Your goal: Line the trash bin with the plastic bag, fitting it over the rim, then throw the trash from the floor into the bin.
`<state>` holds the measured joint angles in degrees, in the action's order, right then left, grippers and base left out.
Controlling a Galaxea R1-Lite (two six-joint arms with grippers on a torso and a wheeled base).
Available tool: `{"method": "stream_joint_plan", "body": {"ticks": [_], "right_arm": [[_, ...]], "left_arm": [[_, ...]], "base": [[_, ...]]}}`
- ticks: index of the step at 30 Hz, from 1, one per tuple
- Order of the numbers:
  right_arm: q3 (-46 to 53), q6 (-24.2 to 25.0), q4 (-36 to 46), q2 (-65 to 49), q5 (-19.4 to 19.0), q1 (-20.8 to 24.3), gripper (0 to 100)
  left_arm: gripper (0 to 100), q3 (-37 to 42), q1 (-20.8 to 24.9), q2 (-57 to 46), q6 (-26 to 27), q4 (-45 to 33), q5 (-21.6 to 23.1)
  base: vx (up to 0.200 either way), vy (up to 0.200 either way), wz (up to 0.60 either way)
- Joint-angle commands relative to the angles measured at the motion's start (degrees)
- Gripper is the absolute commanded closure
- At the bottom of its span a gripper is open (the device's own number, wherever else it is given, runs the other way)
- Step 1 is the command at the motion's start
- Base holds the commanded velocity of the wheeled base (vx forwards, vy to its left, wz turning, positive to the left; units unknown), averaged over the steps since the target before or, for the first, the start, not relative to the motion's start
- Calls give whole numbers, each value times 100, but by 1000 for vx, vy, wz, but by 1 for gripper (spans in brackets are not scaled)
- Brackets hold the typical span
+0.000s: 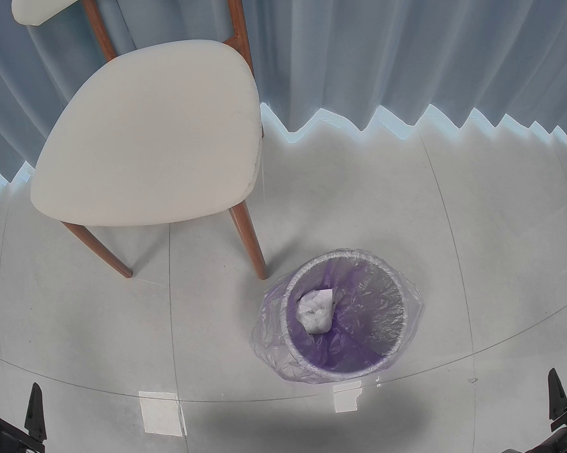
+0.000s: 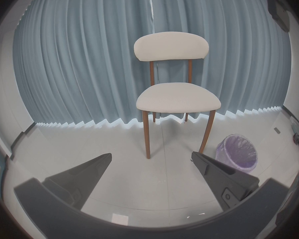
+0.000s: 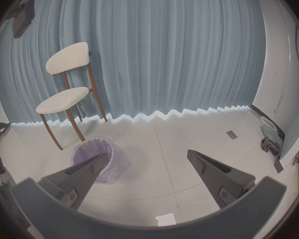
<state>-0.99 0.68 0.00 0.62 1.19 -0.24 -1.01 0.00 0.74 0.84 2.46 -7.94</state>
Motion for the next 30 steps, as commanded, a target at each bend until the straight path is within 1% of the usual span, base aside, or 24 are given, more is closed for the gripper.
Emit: {"method": "stream_joint_plan", "body": {"ticks": [1, 3, 6, 7, 8, 9, 14, 18, 20, 22, 25, 27, 28, 29, 30], "right_arm": [[90, 28, -9, -53, 30, -2, 0], [90, 28, 0, -53, 30, -2, 0], [90, 11, 9, -53, 30, -2, 0], [90, 11, 9, -53, 30, -2, 0], [90, 11, 9, -53, 30, -2, 0], [90, 20, 9, -53, 30, -2, 0], [90, 28, 9, -53, 30, -2, 0], [90, 11, 9, -53, 30, -2, 0], [90, 20, 9, -53, 30, -2, 0], [90, 20, 9, -53, 30, -2, 0], [90, 20, 0, -53, 30, -2, 0], [90, 28, -9, -53, 30, -2, 0], [90, 28, -9, -53, 39, -2, 0], [90, 28, -9, -53, 39, -2, 0], [90, 28, -9, -53, 39, -2, 0]], "left_arm": [[0, 84, -9, -74, -181, -9, -630], [0, 84, 0, -74, -93, -9, -490], [0, 84, 0, -74, -58, -9, 170], [0, 84, 0, -74, -58, -9, 170], [0, 92, 0, -74, 21, -9, 310], [0, 101, -9, -74, -14, -9, 389], [0, 101, 0, -74, -154, -9, 451], [0, 101, 0, -74, -58, -18, 618], [0, 101, 0, -74, 127, -18, 855], [0, 101, 0, -74, 224, -18, 952], [0, 101, -9, -74, 136, -9, 750], [0, 101, -9, -74, -93, -9, 574], [0, 101, -18, -74, -242, -18, 345], [0, 101, -18, -74, -242, -18, 345], [0, 101, -9, -74, -365, -27, -244]], "base": [[0, 0, 0], [0, 0, 0], [0, 0, 0], [0, 0, 0], [0, 0, 0], [0, 0, 0], [0, 0, 0], [0, 0, 0], [0, 0, 0], [0, 0, 0], [0, 0, 0], [0, 0, 0], [0, 0, 0], [0, 0, 0], [0, 0, 0]]}}
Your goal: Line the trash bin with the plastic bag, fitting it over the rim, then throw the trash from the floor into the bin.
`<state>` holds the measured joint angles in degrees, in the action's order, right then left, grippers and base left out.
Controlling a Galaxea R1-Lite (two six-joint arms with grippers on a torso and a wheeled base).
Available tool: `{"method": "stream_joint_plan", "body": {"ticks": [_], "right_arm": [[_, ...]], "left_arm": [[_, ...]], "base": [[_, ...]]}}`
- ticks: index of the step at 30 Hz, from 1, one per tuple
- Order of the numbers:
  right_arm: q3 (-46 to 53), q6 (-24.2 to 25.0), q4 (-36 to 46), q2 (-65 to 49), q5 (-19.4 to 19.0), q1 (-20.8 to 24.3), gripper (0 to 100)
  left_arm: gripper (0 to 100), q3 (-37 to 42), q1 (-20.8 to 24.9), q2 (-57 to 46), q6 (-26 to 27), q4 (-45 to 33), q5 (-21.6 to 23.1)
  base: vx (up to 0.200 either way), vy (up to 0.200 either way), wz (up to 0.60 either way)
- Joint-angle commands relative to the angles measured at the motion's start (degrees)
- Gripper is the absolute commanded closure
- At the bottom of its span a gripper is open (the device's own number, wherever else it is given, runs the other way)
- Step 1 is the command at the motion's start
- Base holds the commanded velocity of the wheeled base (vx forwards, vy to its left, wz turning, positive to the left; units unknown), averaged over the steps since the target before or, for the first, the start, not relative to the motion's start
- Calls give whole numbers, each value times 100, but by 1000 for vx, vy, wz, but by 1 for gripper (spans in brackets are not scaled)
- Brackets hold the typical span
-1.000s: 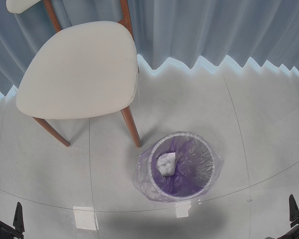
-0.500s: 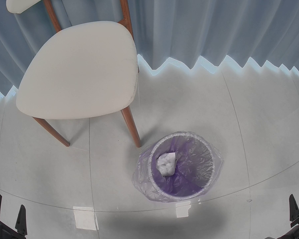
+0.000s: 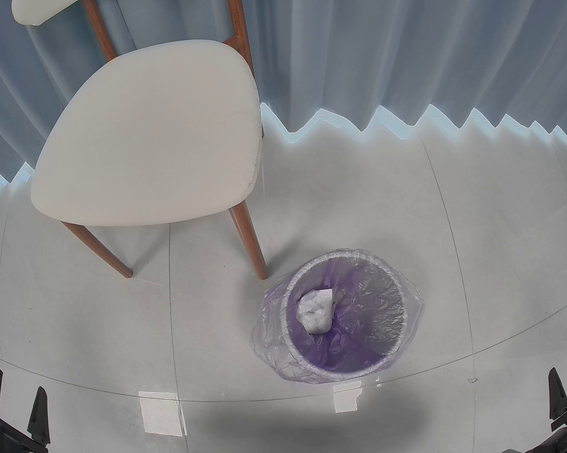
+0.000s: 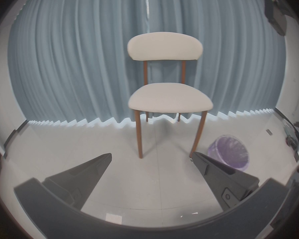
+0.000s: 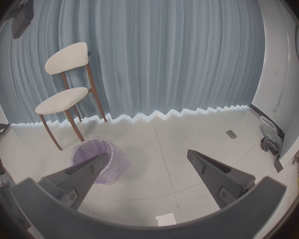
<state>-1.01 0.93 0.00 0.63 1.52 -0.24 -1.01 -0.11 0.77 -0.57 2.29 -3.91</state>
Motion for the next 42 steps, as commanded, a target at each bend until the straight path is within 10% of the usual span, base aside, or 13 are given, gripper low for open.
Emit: {"method": "stream_joint_plan", "body": {"ticks": [1, 13, 42], "right_arm": [[92, 4, -9, -55, 6, -2, 0], [101, 22, -18, -55, 15, -2, 0], [92, -75, 0, -55, -12, -2, 0]], "left_arm": [[0, 101, 11, -77, -259, -9, -830], [0, 101, 20, -77, 145, -282, 523], [0, 101, 29, -77, 92, -273, 453]], "base": [[0, 0, 0], [0, 0, 0], [0, 0, 0]]}}
